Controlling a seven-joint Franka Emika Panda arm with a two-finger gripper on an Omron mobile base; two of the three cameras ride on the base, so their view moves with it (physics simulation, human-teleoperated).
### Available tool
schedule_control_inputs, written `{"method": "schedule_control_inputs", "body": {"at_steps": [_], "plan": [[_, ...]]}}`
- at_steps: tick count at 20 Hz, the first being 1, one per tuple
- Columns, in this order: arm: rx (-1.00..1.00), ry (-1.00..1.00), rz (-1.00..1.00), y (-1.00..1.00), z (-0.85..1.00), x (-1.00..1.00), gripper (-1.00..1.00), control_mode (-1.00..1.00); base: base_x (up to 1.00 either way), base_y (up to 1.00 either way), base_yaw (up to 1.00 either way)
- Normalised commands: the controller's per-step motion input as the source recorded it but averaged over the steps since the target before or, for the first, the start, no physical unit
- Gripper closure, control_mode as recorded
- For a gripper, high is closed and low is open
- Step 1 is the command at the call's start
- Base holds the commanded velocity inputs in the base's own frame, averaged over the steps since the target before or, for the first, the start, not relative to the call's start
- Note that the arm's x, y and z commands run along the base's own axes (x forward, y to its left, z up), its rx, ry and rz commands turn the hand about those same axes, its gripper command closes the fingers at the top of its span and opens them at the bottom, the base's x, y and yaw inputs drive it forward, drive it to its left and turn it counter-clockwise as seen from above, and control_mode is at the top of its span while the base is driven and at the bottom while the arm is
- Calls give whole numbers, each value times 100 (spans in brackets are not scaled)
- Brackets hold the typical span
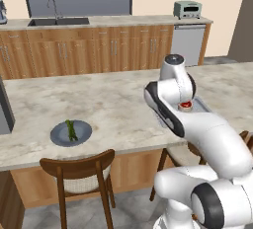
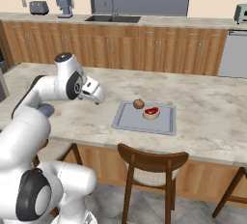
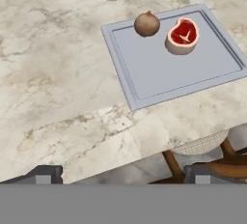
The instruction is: Create a steak meal by picking up the steak and asparagus from the tray and placing them on the plate. Leave the onion on the tray.
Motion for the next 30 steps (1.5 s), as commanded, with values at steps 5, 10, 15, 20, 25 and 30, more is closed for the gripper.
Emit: {"method": "schedule_control_inputs", "body": {"at_steps": [5, 10, 15, 20, 25, 30], "plan": [[0, 0, -4, -100, 0, 1, -100, -100, 0, 0, 0], [0, 8, 0, -100, -10, 17, -100, -100, 0, 0, 0], [0, 10, 0, -95, -8, 44, -100, -100, 0, 0, 0], [5, 8, 0, -49, 0, 52, -100, -100, 0, 0, 0], [5, 14, 0, -25, -7, 52, -100, -100, 0, 0, 0], [1, 10, 0, -15, -27, 45, -100, -100, 0, 0, 0]]}}
